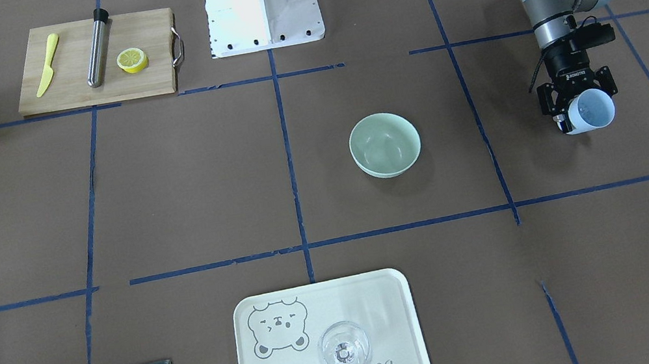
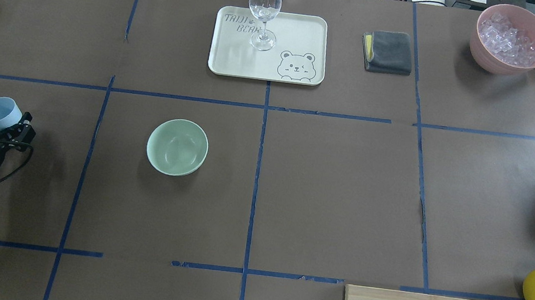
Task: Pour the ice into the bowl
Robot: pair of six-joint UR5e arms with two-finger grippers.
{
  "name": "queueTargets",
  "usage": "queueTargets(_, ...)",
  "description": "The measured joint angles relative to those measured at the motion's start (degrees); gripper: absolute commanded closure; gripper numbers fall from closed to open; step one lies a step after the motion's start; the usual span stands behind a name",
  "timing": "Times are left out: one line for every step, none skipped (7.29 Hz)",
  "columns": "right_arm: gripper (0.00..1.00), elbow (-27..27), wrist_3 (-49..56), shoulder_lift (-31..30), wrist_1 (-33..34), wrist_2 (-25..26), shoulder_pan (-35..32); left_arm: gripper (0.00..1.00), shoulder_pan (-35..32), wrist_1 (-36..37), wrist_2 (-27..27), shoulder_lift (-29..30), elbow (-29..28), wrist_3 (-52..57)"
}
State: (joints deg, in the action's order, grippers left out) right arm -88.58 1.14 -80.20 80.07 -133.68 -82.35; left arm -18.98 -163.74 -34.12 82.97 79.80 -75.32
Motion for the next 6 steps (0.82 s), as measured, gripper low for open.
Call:
queueTargets(0.00, 0.00, 0.00, -0.07, 0.00, 0.00, 0.00, 0.32, 0.04, 0.00, 0.01, 0.21, -0.15, 0.00)
queueTargets(0.00, -0.04, -0.01, -0.10, 0.00, 0.00, 0.00, 0.71, 0.06, -0.02, 0.01, 0.32, -0.21, 0.00)
queueTargets(0.00, -0.07, -0.03, -0.12, 0.00, 0.00, 0.00, 1.00, 0.07, -0.09, 0.02, 0.38, -0.17, 0.00)
queueTargets(0.00, -0.08, -0.03, -0.12, 0.00, 0.00, 0.00, 1.00, 0.07, -0.26, -0.03, 0.39, 0.07, 0.04)
queueTargets(0.00, -0.10, -0.06, -0.13, 0.00, 0.00, 0.00, 1.00, 0.04, -0.43, -0.15, 0.32, 0.80, 0.29)
queueTargets(0.00, -0.10, -0.07, -0.18, 0.00, 0.00, 0.00, 1.00, 0.01, -0.53, -0.67, 0.18, 2.00, 1.49)
